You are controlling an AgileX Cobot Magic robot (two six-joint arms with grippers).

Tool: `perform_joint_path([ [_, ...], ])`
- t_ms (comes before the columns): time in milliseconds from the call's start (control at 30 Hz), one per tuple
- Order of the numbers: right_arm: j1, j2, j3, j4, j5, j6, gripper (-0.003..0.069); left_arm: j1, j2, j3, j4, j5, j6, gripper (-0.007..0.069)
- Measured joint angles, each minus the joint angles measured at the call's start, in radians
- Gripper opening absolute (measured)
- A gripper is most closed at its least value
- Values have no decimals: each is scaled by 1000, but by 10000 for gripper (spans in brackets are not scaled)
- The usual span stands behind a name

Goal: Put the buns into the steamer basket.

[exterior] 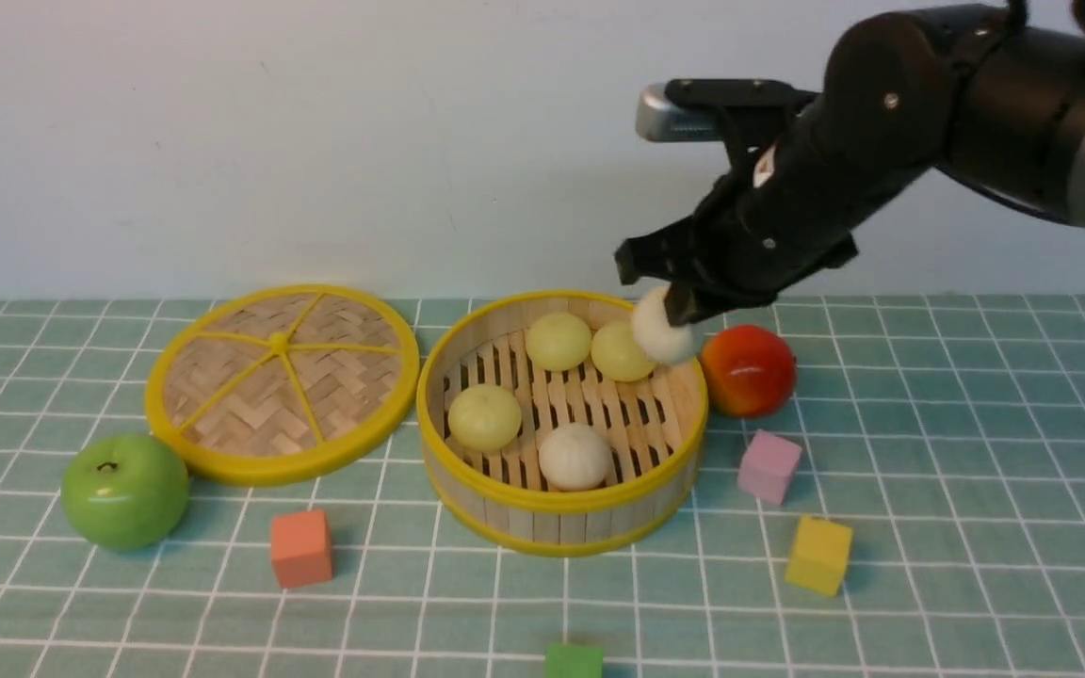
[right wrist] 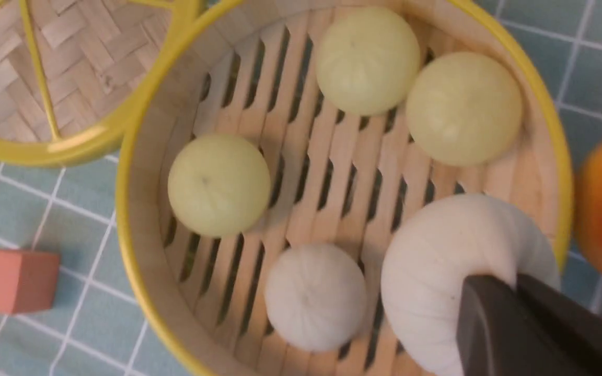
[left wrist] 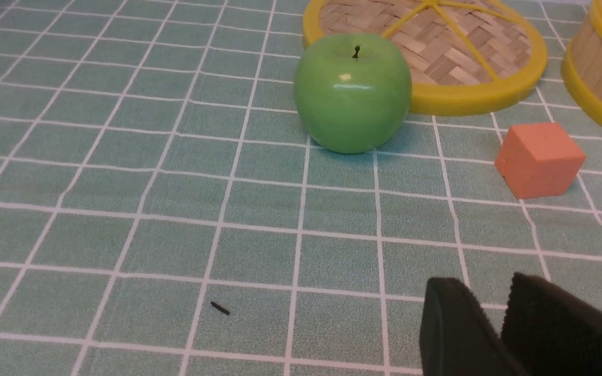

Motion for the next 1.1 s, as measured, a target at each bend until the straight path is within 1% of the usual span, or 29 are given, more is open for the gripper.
perform_joint_path([
  [200, 0, 124, -1, 2, -57, 4, 14, 0, 0, 0, 0, 0, 0, 183],
  [300, 0, 186, -1, 2, -56, 35, 47, 0, 0, 0, 0, 0, 0, 185],
  [333, 0, 196, -1, 2, -57, 45, 69, 0, 0, 0, 0, 0, 0, 186],
  [367, 0, 197, -1, 2, -57, 47, 69, 0, 0, 0, 0, 0, 0, 186],
  [400, 0, 197, -1, 2, -58, 55, 120, 0, 0, 0, 0, 0, 0, 190],
  [433, 0, 194, -1, 2, -58, 60, 152, 0, 0, 0, 0, 0, 0, 191],
  [533, -2, 173, -1, 3, -25, 84, 300, 0, 0, 0, 0, 0, 0, 195],
  [567, -2, 170, -1, 3, -21, 85, 311, 0, 0, 0, 0, 0, 0, 195],
  [600, -4, 147, -1, 3, 21, 97, 384, 0, 0, 0, 0, 0, 0, 196],
  [633, -5, 114, -1, 3, 71, 99, 440, 0, 0, 0, 0, 0, 0, 196],
  [667, -5, 91, -1, 3, 110, 100, 479, 0, 0, 0, 0, 0, 0, 196],
  [700, -5, 85, -1, 3, 131, 100, 486, 0, 0, 0, 0, 0, 0, 196],
  [733, 1, 38, -1, -2, 194, 100, 526, 0, 0, 0, 0, 0, 0, 196],
  [800, 29, -45, -1, -44, 326, 101, 553, 0, 0, 0, 0, 0, 0, 196],
  [833, 36, -52, -1, -50, 345, 101, 554, 0, 0, 0, 0, 0, 0, 196],
  [900, 74, -122, -1, -117, 410, 102, 542, 0, 0, 0, 0, 0, 0, 196],
  [967, 114, -181, 11, -170, 421, 108, 503, 0, 0, 0, 0, 0, 0, 196],
  [1033, 152, -262, 47, -213, 423, 131, 428, 0, 0, 0, 1, 0, 0, 196],
  [1100, 184, -339, 105, -236, 425, 164, 317, 0, 0, 0, 1, 0, 0, 196],
])
